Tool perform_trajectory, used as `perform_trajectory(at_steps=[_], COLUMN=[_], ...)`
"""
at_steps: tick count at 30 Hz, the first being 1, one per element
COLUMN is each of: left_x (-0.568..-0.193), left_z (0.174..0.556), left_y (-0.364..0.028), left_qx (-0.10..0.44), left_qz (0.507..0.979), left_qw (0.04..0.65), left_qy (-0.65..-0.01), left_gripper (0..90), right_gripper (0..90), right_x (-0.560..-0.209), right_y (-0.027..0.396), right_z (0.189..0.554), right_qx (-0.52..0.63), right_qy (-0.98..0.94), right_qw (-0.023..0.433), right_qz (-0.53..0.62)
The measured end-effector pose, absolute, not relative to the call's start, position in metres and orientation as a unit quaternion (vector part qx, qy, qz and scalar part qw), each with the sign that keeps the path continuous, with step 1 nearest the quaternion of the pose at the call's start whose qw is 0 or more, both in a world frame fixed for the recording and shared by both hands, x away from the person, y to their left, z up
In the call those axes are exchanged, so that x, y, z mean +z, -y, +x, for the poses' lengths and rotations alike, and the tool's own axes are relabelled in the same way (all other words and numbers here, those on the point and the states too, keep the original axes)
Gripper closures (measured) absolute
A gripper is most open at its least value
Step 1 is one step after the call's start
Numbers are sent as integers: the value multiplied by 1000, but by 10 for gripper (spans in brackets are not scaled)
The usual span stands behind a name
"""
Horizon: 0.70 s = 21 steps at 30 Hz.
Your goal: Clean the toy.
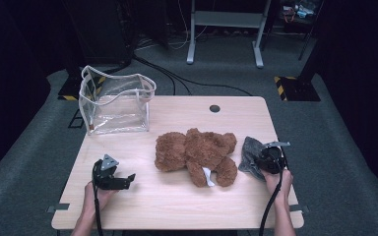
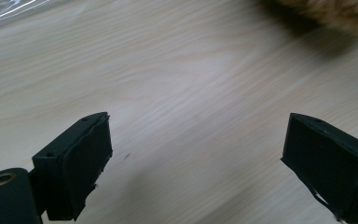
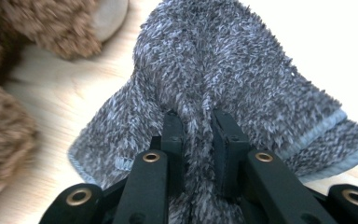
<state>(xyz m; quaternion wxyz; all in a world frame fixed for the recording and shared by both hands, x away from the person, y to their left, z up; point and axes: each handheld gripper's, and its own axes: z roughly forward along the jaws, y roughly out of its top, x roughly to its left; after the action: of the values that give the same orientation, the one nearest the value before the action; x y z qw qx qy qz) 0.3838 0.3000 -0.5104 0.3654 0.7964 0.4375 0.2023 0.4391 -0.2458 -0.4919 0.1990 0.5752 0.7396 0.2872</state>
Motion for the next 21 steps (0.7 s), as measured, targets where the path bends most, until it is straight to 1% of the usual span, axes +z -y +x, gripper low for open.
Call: perform_trajectory(at_steps=[4,5,6,7,8,11,12,13,14,21], left_x=[-508,-507,-507,-507,-507,-506,-506,-506,-506,-504], left_z=[385,385,387,387,388,389,390,391,393,399], left_y=[-279,-273,-264,-264,-256,-249,-246,-242,-238,-223], left_qx=[186,183,178,178,177,165,165,158,155,146], left_qz=[805,807,811,811,812,815,815,816,818,819], left_qw=[388,392,397,397,402,407,410,413,414,420], left_qy=[-409,-402,-393,-393,-385,-377,-375,-373,-369,-362], left_gripper=[113,139,146,156,172,228,228,247,267,275], right_gripper=[766,766,766,766,765,765,765,765,764,763], right_x=[-481,-474,-472,-472,-465,-456,-456,-453,-446,-426], right_y=[246,246,246,246,246,244,244,243,240,232], right_z=[436,434,433,433,432,431,431,432,433,438], right_qx=[295,303,305,305,313,318,318,319,326,331], right_qy=[-738,-735,-734,-734,-736,-734,-734,-737,-734,-744], right_qw=[209,211,212,212,217,217,217,222,223,230], right_qz=[570,568,568,568,560,559,559,553,552,533])
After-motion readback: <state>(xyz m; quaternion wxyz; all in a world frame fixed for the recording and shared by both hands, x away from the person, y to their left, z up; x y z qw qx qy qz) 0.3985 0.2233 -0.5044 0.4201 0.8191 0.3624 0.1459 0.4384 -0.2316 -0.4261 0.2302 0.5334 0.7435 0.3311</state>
